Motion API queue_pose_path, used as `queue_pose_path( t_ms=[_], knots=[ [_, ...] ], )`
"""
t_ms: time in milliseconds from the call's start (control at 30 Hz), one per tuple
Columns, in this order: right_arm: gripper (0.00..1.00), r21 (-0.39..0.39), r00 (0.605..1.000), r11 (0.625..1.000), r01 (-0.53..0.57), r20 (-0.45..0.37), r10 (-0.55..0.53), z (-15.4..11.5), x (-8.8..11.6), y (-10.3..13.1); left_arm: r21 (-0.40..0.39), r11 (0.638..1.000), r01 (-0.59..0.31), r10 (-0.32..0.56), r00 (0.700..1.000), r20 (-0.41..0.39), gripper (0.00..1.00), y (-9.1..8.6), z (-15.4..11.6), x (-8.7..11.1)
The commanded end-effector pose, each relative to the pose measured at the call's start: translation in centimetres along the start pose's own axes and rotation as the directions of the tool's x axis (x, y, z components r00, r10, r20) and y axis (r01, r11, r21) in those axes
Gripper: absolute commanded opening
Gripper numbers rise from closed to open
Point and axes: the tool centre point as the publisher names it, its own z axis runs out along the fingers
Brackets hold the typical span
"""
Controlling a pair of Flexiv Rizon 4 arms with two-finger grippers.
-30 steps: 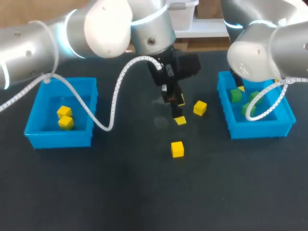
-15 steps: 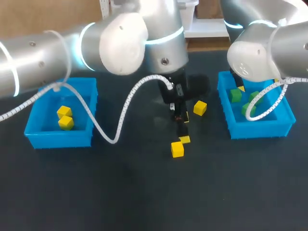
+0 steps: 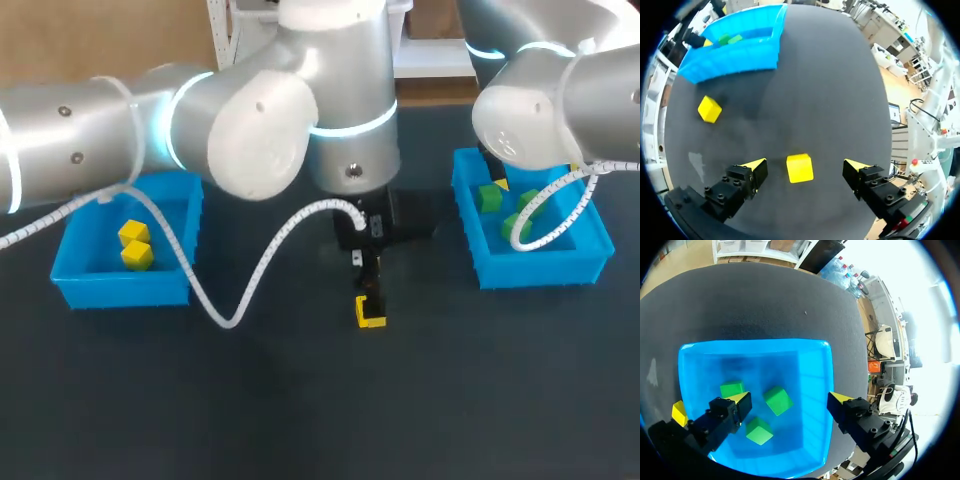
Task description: Put the green cubes in the right bin and the yellow cubes in the left bin.
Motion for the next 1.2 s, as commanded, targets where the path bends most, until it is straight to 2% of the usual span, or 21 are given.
queue_pose_path(
  t_ms=[33,233,600,867,900,933,967,1000,1200],
  knots=[
    [1.00,-0.002,1.000,1.000,0.000,0.003,0.000,0.0,0.2,-0.1,-0.015,1.000,0.017,-0.017,1.000,0.004,1.00,-0.3,0.9,1.0],
    [1.00,-0.002,1.000,1.000,0.000,0.003,0.000,0.0,0.2,-0.1,-0.020,0.999,0.047,-0.048,0.999,-0.023,1.00,-0.3,2.4,1.5],
    [1.00,-0.002,1.000,1.000,0.000,0.003,0.000,0.0,0.2,-0.1,-0.036,0.990,0.136,-0.137,0.990,-0.023,1.00,1.6,3.1,1.3],
    [1.00,-0.002,1.000,1.000,0.000,0.003,0.000,0.0,0.2,-0.1,-0.050,0.984,0.170,-0.172,0.985,-0.033,1.00,2.1,3.3,-0.1],
    [1.00,-0.002,1.000,1.000,0.000,0.003,0.000,0.0,0.2,-0.1,-0.052,0.983,0.173,-0.175,0.984,-0.034,0.87,2.1,3.3,-0.4],
    [1.00,-0.002,1.000,1.000,0.000,0.003,0.000,0.0,0.2,-0.1,-0.055,0.983,0.172,-0.174,0.984,-0.026,0.54,2.1,3.4,-0.8],
    [1.00,-0.002,1.000,1.000,0.000,0.003,0.000,0.0,0.2,-0.1,-0.054,0.983,0.177,-0.178,0.984,-0.022,0.14,2.0,3.4,-1.1],
    [1.00,-0.002,1.000,1.000,0.000,0.003,0.000,0.0,0.2,-0.1,-0.048,0.985,0.166,-0.167,0.986,-0.023,0.00,1.9,3.4,-1.4],
    [1.00,-0.002,1.000,1.000,0.000,0.003,0.000,0.0,0.2,-0.1,-0.041,0.987,0.154,-0.155,0.987,-0.030,0.00,1.3,3.4,-1.7]
  ],
)
